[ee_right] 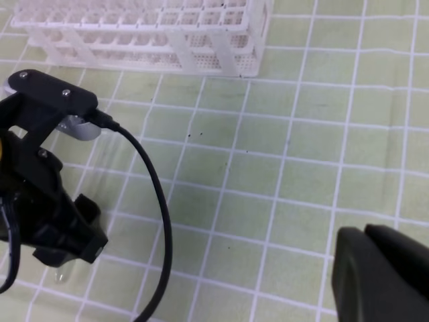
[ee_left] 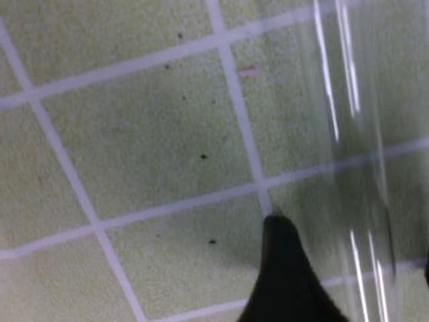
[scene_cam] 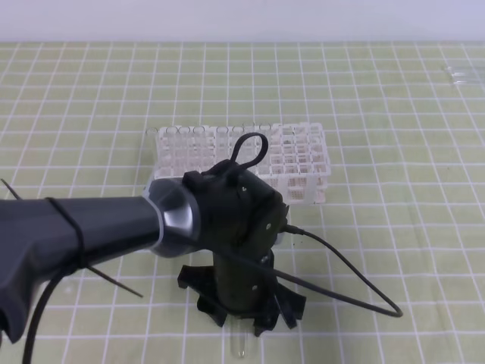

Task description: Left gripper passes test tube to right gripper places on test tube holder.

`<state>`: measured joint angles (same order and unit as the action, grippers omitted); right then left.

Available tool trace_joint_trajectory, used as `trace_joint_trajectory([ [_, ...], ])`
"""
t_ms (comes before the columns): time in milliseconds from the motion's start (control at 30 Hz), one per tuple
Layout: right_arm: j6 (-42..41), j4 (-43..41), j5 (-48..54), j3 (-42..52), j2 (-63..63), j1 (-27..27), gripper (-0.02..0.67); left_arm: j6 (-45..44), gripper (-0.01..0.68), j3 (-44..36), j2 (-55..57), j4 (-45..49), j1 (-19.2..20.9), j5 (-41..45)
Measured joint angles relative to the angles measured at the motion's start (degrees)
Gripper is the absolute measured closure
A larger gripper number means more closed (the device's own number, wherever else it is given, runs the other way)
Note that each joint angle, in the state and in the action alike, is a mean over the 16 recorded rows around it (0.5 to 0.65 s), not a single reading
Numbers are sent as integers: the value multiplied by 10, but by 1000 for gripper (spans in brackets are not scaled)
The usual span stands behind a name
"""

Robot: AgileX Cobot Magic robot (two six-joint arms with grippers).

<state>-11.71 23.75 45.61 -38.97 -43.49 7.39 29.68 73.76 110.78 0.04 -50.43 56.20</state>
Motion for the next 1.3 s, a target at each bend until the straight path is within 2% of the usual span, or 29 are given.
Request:
trace_joint_trajectory([
  [500,-1,-2,-3,0,0,5,651,-95,669,0,-1,8,0,19],
  [833,-5,13,0,0,0,5,651,-137,670,-3,-76,18,0,26],
  [1067,-40,79,6,-6,-4,5,651,-159,670,-38,-189,33,0,-34],
  [1300,-84,152,14,-39,-25,7,651,-158,669,-128,-316,53,0,-143],
])
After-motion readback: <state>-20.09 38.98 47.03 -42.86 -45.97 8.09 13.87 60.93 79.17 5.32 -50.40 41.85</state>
